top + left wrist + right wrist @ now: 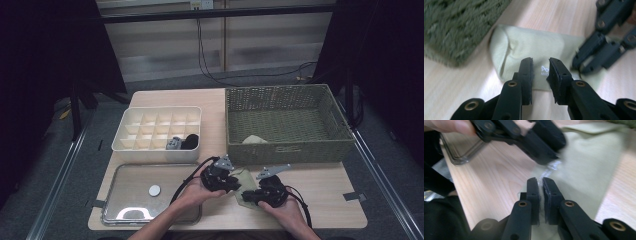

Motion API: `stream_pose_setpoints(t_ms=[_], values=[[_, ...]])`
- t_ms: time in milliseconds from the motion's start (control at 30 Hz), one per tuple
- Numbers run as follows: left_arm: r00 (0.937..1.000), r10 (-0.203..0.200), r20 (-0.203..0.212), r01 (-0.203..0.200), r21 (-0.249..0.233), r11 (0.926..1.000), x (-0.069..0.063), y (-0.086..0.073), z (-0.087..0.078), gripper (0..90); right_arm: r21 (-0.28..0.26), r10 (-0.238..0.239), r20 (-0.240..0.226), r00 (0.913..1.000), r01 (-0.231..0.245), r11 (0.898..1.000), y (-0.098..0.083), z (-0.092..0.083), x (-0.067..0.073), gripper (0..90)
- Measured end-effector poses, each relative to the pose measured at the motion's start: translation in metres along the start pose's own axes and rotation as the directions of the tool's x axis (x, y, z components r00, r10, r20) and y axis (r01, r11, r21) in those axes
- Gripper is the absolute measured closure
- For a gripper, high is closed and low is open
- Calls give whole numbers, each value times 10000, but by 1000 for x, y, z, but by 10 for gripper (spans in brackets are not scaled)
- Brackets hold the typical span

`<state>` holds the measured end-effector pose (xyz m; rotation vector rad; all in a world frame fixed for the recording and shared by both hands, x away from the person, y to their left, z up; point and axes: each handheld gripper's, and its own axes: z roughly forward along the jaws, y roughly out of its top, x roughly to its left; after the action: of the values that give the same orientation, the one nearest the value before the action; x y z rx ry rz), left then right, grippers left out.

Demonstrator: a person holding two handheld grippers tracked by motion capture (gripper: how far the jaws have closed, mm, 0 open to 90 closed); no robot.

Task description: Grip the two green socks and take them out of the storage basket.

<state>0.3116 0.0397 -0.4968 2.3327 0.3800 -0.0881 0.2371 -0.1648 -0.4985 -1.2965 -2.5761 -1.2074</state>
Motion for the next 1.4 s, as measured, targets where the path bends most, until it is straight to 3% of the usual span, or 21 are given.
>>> stream_pose_setpoints(t_ms=[100,300,400,433,633,767,833,867,900,967,1000,1067,1100,1133,1167,1200,1267,1333,1400], values=[[9988,-476,61,478,-303,9984,0,-13,-9,748,27,-103,171,9998,103,9999,0,-2,0,829],[9983,-541,-236,544,138,9984,-9,-16,-16,701,-66,70,432,9990,-68,10000,0,-7,-7,795],[9990,-453,-58,453,158,9988,-12,-18,-17,688,-250,85,381,9992,-76,9997,0,-11,-8,770],[9979,-635,96,635,-3,9980,-14,-21,-18,687,-471,139,335,9993,-123,9988,0,-16,-9,759],[9984,-554,83,551,313,9980,-21,-25,-25,674,-1258,465,273,9985,-427,9911,0,-34,-12,724],[9985,-516,190,514,99,9986,-20,-27,-24,684,-1619,691,454,9966,-610,9849,1,-42,-17,723],[9984,-533,212,529,176,9984,-19,-26,-25,692,-1593,698,476,9964,-615,9853,1,-41,-18,720],[9972,-699,249,702,-77,9975,-20,-26,-24,697,-1558,742,477,9961,-659,9856,2,-39,-19,712],[9979,-569,299,566,92,9984,-18,-23,-27,702,-1481,765,516,9957,-682,9866,2,-37,-21,701],[9984,-486,295,495,-287,9984,-17,-16,-29,705,-1310,752,616,9953,-666,9891,3,-34,-24,682],[9987,-437,245,443,-248,9987,-15,-13,-31,705,-1259,753,685,9948,-662,9898,3,-33,-26,675],[9991,-422,71,426,-496,9979,-9,-8,-31,711,-1249,830,680,9942,-741,9894,3,-32,-28,663],[9980,-636,-12,633,-705,9955,1,-6,-30,715,-1090,834,626,9945,-762,9911,1,-32,-29,654],[9980,-636,-12,633,-705,9955,1,-6,-30,715,-1090,834,626,9945,-762,9911,1,-32,-29,654],[9969,-790,-37,787,-457,9958,9,-8,-26,712,-974,824,590,9948,-764,9923,-2,-30,-29,652],[9969,-790,-37,787,-457,9958,9,-8,-26,709,-974,824,590,9948,-764,9923,-2,-30,-29,652],[9968,-760,-234,762,46,9971,13,-15,-21,712,-757,766,582,9954,-721,9945,-4,-28,-29,666],[9965,-811,-186,810,-78,9967,13,-16,-21,717,-722,732,603,9955,-688,9950,-4,-28,-29,705],[9965,-692,-475,704,233,9972,11,-17,-25,715,-578,805,691,9944,-766,9954,-4,-25,-30,808]])
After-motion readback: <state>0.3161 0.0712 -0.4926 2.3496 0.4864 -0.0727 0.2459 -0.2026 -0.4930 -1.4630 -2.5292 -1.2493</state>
